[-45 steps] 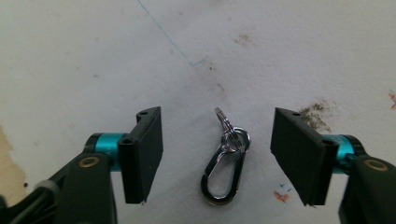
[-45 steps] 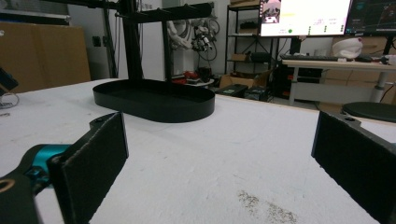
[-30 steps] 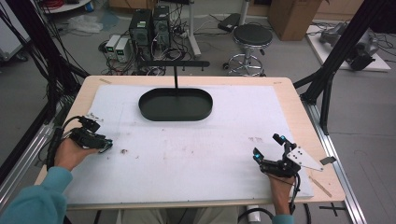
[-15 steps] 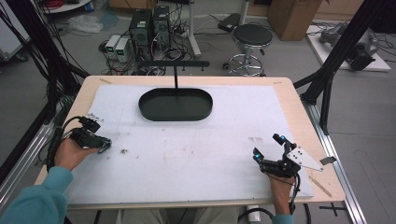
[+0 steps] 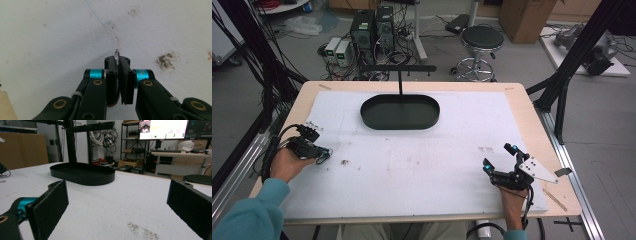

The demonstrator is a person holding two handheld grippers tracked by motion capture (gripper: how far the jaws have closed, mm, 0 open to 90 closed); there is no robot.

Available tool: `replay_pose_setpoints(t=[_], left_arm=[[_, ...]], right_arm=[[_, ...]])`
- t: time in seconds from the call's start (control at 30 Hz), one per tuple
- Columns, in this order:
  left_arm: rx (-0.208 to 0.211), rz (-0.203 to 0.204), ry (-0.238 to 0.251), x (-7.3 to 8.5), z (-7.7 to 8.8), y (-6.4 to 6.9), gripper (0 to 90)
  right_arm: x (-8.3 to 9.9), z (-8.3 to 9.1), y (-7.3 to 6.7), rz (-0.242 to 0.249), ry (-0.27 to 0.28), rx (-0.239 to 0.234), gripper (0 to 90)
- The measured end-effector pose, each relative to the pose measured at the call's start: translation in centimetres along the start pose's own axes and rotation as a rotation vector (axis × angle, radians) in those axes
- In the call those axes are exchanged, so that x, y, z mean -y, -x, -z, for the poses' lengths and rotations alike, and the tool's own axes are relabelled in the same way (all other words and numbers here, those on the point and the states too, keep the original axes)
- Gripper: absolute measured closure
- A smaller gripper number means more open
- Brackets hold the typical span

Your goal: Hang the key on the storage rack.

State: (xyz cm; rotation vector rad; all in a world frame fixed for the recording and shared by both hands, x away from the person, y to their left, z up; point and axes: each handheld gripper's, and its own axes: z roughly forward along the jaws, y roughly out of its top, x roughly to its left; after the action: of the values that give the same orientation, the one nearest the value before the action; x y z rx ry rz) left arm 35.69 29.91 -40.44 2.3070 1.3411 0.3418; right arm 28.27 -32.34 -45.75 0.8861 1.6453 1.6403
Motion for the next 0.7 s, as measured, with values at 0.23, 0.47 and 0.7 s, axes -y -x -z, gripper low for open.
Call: replay_pose_setpoints(t=[0.23,0.47,0.7], left_arm=[[0.01,-0.008,-0.005,-0.45,0.03,0.13,84.8],[0.011,-0.016,-0.017,-0.47,-0.1,0.05,86.7],[0.023,-0.014,-0.019,-0.47,-0.12,0.14,87.4]], right_arm=[[0.0,-0.01,0.0,-0.001,0.002,0.0,2.9],[0.0,-0.01,0.0,-0.002,0.002,0.0,2.9],[0.0,-0.02,-0.01,-0.002,0.002,0.001,2.9]])
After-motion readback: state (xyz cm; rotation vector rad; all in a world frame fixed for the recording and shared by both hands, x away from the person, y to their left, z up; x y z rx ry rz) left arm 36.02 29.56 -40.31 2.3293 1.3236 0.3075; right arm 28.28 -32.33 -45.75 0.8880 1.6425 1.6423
